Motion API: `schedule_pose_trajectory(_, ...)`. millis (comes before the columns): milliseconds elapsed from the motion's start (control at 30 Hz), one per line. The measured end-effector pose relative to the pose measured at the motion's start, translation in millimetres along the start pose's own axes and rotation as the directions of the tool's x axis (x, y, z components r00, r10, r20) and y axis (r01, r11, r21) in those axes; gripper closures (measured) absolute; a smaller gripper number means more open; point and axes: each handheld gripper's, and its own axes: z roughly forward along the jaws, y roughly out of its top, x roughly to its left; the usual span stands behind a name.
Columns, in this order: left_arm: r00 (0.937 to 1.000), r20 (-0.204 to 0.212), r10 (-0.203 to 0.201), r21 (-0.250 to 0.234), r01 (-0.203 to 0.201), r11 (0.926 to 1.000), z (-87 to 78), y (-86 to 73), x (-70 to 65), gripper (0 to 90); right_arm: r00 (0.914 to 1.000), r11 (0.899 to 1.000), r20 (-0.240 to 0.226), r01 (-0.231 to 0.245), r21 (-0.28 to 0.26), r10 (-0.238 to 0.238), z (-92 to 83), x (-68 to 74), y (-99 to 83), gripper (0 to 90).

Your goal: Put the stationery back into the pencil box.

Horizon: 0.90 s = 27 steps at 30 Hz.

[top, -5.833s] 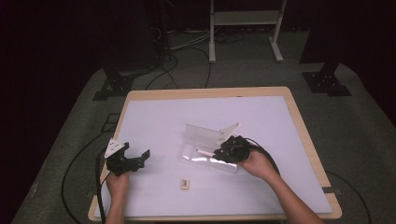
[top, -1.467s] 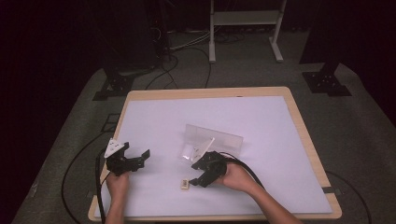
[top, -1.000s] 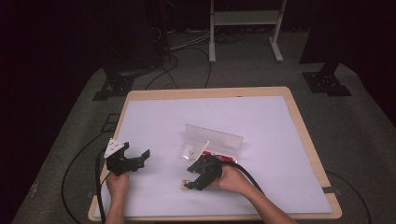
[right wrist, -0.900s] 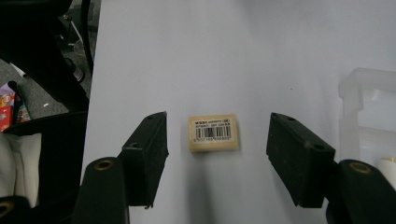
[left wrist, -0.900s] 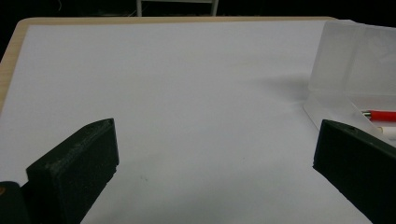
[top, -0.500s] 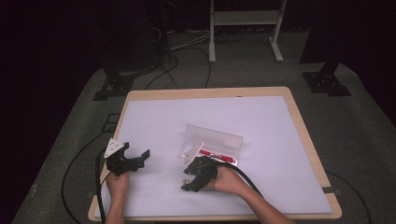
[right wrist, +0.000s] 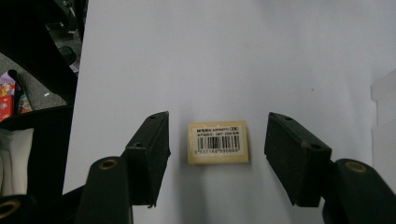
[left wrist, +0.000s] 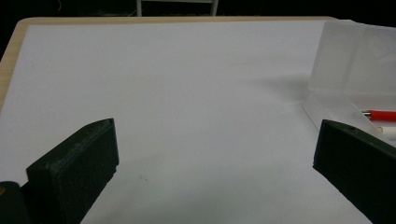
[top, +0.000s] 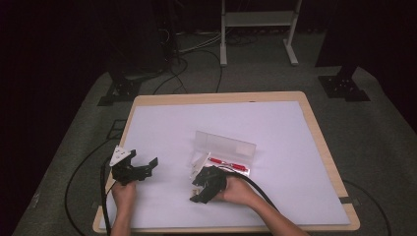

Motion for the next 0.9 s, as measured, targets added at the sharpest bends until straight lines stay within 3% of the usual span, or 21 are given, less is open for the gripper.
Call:
schedule_pose_trajectory(467, 1.0000, 0.001, -0.003, -0.002, 0.003, 1.0000, -0.1, 0.0, 0.1, 0.0, 1.0000, 1.000, -0.001, 0.007, 0.009, -0.007, 4.1, -0.1, -0.2, 44.6)
schedule_pose_trajectory(900, 1.0000, 0.003, -0.002, -0.003, 0.002, 1.0000, -0.2, 0.1, 0.4, 0.0, 0.9999, 1.000, -0.006, 0.016, 0.024, -0.016, 6.6, 0.7, 0.4, 55.3)
